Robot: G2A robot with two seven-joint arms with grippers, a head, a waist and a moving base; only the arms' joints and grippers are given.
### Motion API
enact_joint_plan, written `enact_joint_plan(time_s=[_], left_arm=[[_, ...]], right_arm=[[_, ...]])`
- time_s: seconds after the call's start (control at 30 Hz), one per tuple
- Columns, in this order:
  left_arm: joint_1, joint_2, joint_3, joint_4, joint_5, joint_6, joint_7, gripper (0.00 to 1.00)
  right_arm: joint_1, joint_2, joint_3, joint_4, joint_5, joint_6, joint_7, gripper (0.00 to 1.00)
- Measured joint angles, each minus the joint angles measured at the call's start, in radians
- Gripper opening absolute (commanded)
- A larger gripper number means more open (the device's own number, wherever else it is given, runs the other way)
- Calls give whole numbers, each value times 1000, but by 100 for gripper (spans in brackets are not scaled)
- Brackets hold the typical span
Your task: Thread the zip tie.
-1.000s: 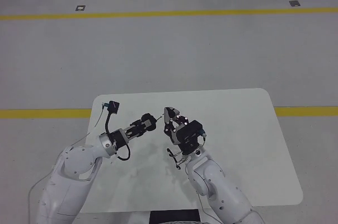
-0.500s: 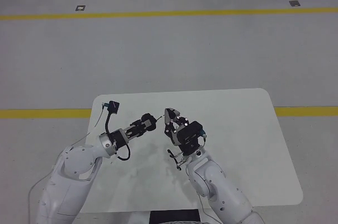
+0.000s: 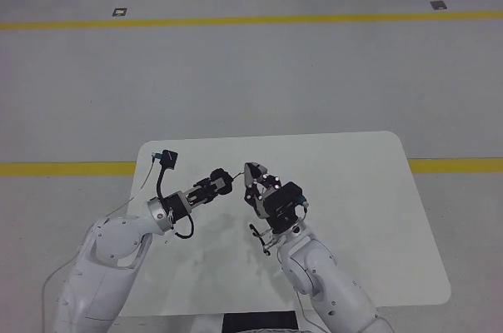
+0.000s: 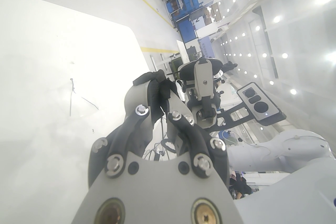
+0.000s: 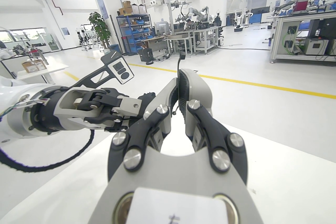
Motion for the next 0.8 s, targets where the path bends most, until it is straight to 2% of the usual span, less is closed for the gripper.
enact_joint_plan(time_s=[0.2,0.8], left_arm=[[0,0,0,0,0,0,0,0],[0,0,0,0,0,0,0,0]], right_arm=[[0,0,-9,3,2,-9,-3,0],[30,-6,-22,34,3,11,-11,0]])
